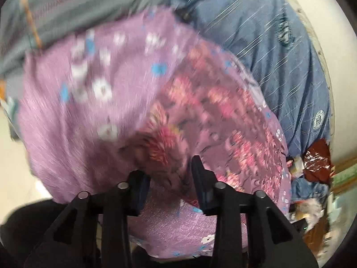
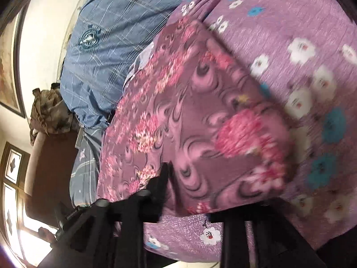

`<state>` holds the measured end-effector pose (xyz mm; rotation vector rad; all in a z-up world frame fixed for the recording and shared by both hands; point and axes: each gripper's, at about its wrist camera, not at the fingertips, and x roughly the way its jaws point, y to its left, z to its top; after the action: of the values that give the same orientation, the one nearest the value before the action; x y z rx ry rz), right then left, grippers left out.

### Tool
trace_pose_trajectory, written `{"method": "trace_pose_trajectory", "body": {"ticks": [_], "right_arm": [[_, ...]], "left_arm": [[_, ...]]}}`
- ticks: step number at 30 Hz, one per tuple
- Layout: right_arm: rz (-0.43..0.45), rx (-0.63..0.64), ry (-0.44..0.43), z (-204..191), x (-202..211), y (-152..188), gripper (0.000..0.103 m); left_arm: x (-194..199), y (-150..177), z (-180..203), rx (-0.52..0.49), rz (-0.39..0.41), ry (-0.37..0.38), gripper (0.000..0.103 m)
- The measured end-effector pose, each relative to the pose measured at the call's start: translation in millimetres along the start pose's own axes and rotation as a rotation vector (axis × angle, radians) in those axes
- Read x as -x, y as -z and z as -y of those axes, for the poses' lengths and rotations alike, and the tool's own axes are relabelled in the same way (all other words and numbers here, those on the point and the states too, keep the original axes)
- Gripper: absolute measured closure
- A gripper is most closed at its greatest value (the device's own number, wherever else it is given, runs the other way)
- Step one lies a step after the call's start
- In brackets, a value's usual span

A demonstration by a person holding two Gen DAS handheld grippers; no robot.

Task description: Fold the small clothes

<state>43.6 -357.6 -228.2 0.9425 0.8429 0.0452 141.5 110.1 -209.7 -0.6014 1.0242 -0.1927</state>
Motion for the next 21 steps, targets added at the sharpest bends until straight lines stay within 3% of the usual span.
{"method": "trace_pose_trajectory", "body": {"ticks": [4,7,9,11,15,18,21], "right_arm": [[0.047,0.072,0.055,-8,36,-17,0.051],[0.126,0.142,0.191,-10,64,-23,0.05],[0.194,0.16,0.26,-13,81,-28,0.05],[0.245,0.188,0.261,-18,89,-34,0.053],[0.175,0.256,0.24,-41,55,-58,0.075],[0.118,0.258,0.235,-52,8,-77,0.079],[0.006,0.21,0.256,-47,-48,-92,0.081]], "left_arm": [[26,-3,47,-0.162,0.101,-0.008,0.04],[20,6,88,-0.322,0.143,-0.071,0.028],[12,12,98,-0.366,0.118,-0.087,0.027],[-6,15,110,-0.395,0.054,-0.085,0.02],[-50,31,121,-0.441,-0.013,-0.206,0.02],[-84,41,114,-0.465,-0.094,-0.301,0.014],[-85,47,114,-0.513,-0.046,-0.322,0.007]]}}
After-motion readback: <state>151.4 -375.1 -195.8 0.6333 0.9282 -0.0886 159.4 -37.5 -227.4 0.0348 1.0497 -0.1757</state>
